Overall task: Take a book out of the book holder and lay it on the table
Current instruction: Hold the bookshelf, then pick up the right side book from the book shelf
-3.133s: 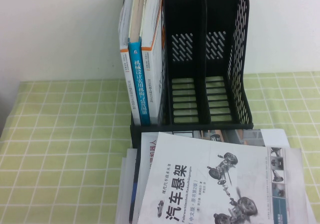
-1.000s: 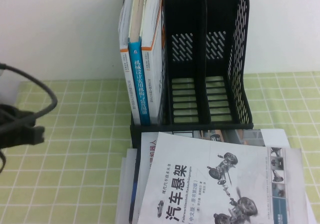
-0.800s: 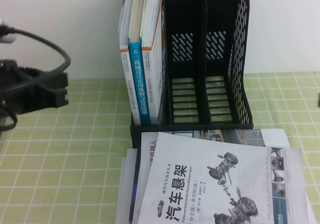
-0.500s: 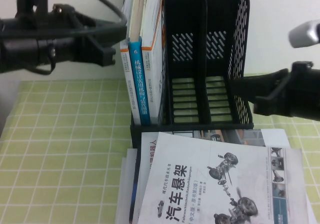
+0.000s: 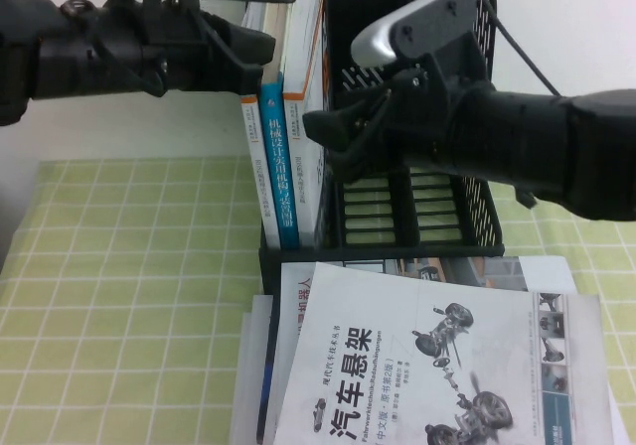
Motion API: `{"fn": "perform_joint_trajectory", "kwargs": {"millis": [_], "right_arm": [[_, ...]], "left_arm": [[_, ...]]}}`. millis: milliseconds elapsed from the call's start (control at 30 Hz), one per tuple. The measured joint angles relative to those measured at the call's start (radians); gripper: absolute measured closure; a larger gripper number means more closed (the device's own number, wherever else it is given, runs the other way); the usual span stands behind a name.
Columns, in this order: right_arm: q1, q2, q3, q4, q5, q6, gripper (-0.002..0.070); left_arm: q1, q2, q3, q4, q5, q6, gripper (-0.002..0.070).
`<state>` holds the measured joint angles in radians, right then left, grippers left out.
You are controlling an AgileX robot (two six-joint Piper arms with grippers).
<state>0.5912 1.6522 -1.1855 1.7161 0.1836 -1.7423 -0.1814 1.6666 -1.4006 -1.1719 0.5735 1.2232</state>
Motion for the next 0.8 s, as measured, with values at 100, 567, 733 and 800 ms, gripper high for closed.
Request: {"fn": "perform_joint_trajectory", "kwargs": {"millis": [100, 567, 733, 800], "right_arm": [[0.000, 0.063, -0.079, 0.002, -0.004, 0.011, 0.0290], [0.004, 0.198, -0.154, 0.007, -0.021, -0.021, 0.0279], [0.010, 0.213, -0.160, 0.009, -0.106, -0.035, 0.0278], [0.010, 0.223, -0.160, 0.011, -0.151, -0.035, 0.0278]], "left_arm": [[0.000, 0.005, -0.010, 0.045, 0.008, -0.002, 0.0678], [-0.007, 0.017, -0.031, 0.210, -0.011, -0.109, 0.0678], [-0.007, 0.020, -0.032, 0.210, -0.011, -0.110, 0.0678], [-0.007, 0.022, -0.032, 0.210, -0.011, -0.110, 0.0678]]}}
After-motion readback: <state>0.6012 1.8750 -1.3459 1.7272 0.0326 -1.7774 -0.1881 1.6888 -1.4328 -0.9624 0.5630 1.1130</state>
